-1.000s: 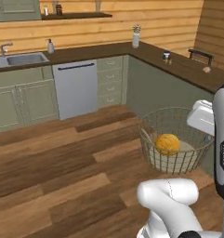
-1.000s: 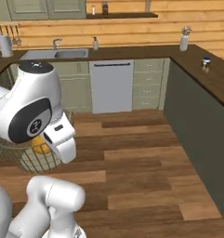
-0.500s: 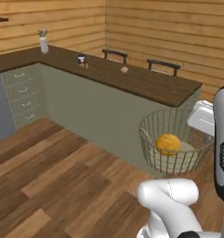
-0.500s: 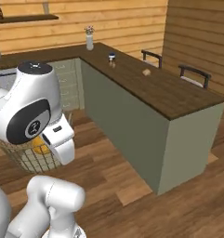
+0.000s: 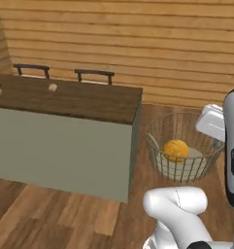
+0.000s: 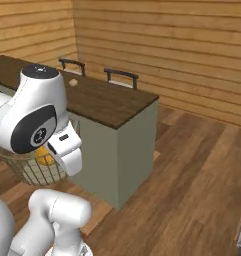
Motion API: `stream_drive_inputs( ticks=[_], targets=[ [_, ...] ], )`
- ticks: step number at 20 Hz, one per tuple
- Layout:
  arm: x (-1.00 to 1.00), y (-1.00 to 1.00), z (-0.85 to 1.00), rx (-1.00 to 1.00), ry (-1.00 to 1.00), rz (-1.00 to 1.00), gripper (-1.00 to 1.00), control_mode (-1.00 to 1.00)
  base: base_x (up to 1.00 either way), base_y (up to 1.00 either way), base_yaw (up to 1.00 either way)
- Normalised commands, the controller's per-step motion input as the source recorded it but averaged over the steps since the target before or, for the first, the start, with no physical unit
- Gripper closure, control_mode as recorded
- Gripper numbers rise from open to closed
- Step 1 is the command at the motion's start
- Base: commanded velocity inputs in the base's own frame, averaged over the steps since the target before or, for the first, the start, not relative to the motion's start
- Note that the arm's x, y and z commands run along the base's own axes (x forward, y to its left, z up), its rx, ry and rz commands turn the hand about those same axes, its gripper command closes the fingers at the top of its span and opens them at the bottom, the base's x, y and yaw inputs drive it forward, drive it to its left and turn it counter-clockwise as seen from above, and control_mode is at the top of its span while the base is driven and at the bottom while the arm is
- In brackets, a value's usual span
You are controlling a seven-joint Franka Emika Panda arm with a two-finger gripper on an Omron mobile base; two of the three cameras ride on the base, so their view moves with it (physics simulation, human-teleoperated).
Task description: Open the cabinet, pick up the bread from the cabinet and place it in the basket. Then move the basket to the dining counter.
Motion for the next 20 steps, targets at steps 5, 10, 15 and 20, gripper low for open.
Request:
stream_drive_inputs(
  ticks=[5, 10, 15, 20],
  targets=[
    [0.0, 0.0, 0.0, 0.0, 0.0, 0.0, 1.0, 1.0, 0.56, 0.63, -0.64],
    [0.0, 0.0, 0.0, 0.0, 0.0, 0.0, 1.0, 1.0, 0.38, 1.0, -0.35],
    [0.0, 0.0, 0.0, 0.0, 0.0, 0.0, 1.0, 1.0, 0.58, 0.97, -0.23],
    [0.0, 0.0, 0.0, 0.0, 0.0, 0.0, 1.0, 1.0, 0.63, 0.92, -0.32]
  ],
)
